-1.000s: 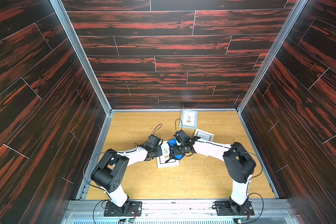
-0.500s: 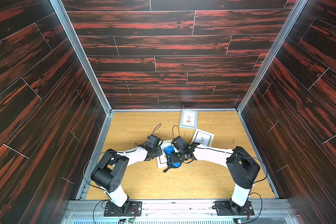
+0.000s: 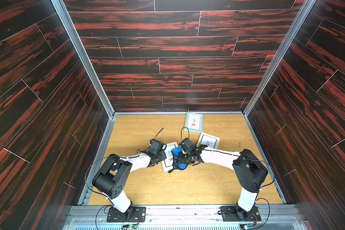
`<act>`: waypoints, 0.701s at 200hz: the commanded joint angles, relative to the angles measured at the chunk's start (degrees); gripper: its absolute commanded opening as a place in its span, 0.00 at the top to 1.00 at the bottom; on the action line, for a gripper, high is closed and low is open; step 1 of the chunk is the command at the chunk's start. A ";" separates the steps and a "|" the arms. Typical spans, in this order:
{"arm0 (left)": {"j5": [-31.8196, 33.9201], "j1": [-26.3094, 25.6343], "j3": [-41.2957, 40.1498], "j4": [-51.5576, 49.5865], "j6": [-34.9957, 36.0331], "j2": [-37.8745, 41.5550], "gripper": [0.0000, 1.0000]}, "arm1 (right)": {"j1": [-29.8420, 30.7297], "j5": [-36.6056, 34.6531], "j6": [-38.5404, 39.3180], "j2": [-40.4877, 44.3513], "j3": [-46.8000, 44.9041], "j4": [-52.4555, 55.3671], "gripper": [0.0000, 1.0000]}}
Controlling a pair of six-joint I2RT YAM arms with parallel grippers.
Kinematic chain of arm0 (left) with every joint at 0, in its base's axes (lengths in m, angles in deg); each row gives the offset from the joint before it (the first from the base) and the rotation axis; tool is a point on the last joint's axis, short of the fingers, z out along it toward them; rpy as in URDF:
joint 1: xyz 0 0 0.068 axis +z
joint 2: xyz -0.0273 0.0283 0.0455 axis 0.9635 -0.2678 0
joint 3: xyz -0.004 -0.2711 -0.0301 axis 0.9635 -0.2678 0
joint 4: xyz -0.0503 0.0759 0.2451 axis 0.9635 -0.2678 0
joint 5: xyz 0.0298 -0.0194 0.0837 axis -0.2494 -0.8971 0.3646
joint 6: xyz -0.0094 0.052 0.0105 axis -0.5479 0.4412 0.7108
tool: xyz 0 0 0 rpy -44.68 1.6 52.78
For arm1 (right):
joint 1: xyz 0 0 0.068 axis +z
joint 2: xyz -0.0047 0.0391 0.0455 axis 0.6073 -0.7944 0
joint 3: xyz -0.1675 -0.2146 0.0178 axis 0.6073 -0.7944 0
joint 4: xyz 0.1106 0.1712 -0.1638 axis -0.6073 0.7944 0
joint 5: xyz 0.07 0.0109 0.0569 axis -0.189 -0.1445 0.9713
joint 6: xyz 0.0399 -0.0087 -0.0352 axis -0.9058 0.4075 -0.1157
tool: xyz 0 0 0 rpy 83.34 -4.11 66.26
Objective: Wipe the picture frame with a cloth
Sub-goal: Wipe the dirt from the picture frame.
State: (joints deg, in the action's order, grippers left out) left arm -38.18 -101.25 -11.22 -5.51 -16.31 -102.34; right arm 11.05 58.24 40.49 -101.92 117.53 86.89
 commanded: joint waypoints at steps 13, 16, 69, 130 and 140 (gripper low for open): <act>1.19 0.24 -2.09 -3.95 -1.51 -1.27 0.73 | 5.86 2.72 -1.18 -7.42 7.64 3.36 1.00; 1.23 0.24 -2.15 -3.96 -1.50 -1.18 0.73 | 5.93 2.88 -1.21 -7.94 8.09 3.56 1.00; 1.18 0.31 -2.92 -3.46 -1.33 -0.89 0.73 | -1.92 -1.53 -1.69 -2.17 -1.00 3.54 1.00; 0.20 0.25 -2.61 -3.11 -0.74 -0.92 0.73 | 2.63 3.01 -1.43 -9.19 8.54 3.33 1.00; -0.25 0.29 -2.48 -3.09 -0.32 -1.06 0.73 | 1.90 1.35 -1.15 -9.54 9.02 4.97 1.00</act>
State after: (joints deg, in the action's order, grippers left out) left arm -38.20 -101.47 -11.99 -3.79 -17.41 -102.18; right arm 12.64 61.12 39.05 -108.30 124.41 86.89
